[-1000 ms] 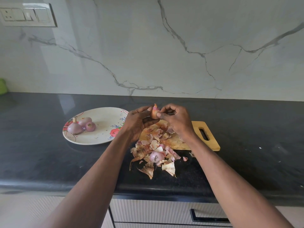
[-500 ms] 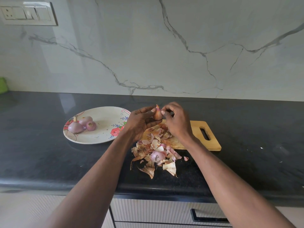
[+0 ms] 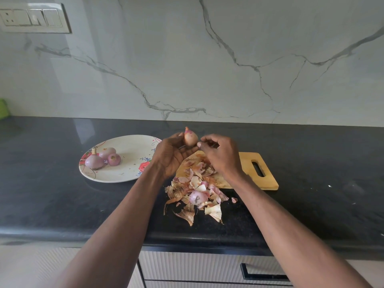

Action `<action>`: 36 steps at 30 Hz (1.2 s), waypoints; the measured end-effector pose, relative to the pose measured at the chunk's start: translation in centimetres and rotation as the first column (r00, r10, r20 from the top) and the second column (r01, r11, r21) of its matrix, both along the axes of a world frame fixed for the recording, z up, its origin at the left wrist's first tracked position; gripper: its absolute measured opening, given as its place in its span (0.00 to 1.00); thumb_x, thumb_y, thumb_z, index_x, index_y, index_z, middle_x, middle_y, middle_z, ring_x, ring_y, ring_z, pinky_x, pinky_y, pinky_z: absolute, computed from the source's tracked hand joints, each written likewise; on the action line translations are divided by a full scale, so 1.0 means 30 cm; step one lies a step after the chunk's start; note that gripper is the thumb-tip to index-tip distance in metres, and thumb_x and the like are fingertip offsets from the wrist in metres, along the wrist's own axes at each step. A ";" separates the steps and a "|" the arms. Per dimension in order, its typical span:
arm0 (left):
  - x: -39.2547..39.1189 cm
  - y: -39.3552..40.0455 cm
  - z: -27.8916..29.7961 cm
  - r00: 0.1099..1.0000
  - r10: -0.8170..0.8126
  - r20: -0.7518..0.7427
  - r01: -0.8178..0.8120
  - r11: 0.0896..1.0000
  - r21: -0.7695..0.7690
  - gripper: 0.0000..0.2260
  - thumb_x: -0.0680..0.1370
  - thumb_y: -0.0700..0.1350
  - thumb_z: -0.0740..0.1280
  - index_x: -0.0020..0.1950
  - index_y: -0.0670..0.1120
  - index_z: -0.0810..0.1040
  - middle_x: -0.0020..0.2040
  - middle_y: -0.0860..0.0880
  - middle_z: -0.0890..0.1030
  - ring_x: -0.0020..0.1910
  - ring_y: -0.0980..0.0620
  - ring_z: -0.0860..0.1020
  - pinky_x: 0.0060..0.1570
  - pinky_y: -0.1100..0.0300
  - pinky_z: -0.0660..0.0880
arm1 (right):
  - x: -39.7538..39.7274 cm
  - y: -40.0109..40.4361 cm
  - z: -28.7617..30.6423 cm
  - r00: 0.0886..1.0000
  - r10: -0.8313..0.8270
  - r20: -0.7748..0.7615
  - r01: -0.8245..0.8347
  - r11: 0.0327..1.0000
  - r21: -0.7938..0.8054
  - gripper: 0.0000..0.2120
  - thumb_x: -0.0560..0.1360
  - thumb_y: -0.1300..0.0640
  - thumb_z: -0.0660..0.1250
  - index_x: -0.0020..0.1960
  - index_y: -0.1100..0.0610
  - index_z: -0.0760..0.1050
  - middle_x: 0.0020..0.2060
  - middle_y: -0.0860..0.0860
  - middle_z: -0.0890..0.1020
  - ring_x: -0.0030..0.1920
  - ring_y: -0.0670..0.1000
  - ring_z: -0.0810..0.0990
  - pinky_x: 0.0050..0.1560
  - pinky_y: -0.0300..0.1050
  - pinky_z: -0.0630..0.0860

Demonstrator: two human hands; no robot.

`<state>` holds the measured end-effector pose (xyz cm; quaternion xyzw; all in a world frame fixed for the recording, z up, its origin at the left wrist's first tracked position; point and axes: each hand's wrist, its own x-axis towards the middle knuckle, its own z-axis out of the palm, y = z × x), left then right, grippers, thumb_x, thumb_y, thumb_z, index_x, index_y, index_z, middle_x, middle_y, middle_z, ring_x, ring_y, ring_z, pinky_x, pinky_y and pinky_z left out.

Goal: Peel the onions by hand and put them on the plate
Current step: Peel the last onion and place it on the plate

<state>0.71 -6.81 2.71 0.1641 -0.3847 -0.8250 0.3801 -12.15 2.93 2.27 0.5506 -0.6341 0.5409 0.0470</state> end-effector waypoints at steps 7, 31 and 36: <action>-0.001 0.011 -0.004 0.994 -0.051 0.095 0.061 0.992 -0.106 0.12 0.84 0.37 0.57 0.60 0.38 0.79 0.53 0.39 0.83 0.48 0.45 0.81 0.50 0.53 0.81 | 0.004 -0.010 0.004 0.997 0.073 -0.002 -0.073 0.997 -0.007 0.12 0.69 0.61 0.78 0.52 0.55 0.82 0.50 0.47 0.80 0.47 0.42 0.78 0.45 0.30 0.76; -0.021 0.032 -0.015 0.995 0.069 0.066 -0.063 0.995 -0.082 0.09 0.83 0.39 0.64 0.53 0.35 0.81 0.45 0.39 0.84 0.42 0.45 0.84 0.43 0.56 0.84 | 0.006 -0.020 -0.032 0.987 0.041 -0.157 -0.057 0.993 -0.100 0.11 0.73 0.67 0.73 0.55 0.63 0.83 0.49 0.52 0.81 0.48 0.47 0.79 0.47 0.35 0.79; -0.020 0.036 -0.011 0.995 0.067 0.070 -0.061 0.995 -0.083 0.09 0.83 0.39 0.63 0.53 0.36 0.81 0.43 0.40 0.85 0.41 0.47 0.85 0.40 0.58 0.83 | 0.010 -0.019 -0.033 0.980 0.033 -0.196 -0.054 0.994 -0.098 0.10 0.73 0.67 0.72 0.54 0.63 0.83 0.48 0.53 0.80 0.46 0.46 0.78 0.45 0.33 0.78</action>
